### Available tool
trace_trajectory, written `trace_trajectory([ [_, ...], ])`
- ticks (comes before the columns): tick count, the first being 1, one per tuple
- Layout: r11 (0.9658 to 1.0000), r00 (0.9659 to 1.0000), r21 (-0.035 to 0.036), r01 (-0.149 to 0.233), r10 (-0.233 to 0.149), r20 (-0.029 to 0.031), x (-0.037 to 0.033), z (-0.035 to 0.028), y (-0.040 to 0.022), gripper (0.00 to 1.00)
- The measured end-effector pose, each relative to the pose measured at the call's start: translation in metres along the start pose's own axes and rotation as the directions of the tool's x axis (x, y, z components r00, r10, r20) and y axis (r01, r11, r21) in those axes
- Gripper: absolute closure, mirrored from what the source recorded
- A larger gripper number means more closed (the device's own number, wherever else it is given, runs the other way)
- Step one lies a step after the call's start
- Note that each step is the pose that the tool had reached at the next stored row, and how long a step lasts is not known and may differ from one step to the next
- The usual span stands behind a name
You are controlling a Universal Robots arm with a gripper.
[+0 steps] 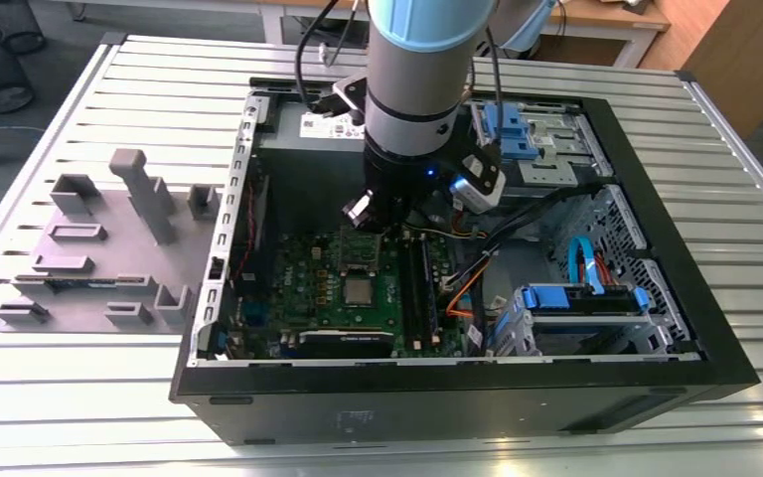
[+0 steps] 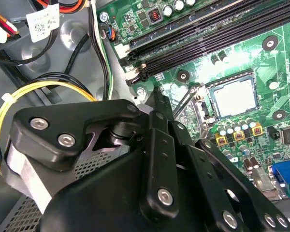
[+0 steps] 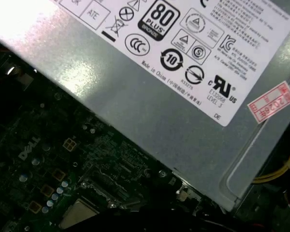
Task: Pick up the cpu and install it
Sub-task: 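Install the first cpu locking lever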
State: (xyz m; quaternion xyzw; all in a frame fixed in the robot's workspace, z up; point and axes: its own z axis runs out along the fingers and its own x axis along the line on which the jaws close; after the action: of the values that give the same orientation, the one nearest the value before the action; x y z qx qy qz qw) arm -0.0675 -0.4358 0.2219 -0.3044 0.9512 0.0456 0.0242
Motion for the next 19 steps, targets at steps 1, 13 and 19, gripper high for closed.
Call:
trace_trajectory([
  [1, 1.0, 1.0, 0.0001, 0.0, 0.0, -0.0001, -0.0011, 0.0002, 0.0016, 0.89],
  [13, 1.0, 1.0, 0.0002, 0.0, 0.0, -0.0002, -0.0029, 0.0005, 0.0042, 0.89],
  [19, 1.0, 1.0, 0.0002, 0.0, 0.0, -0.0004, -0.0032, -0.0007, 0.0046, 0.89],
])
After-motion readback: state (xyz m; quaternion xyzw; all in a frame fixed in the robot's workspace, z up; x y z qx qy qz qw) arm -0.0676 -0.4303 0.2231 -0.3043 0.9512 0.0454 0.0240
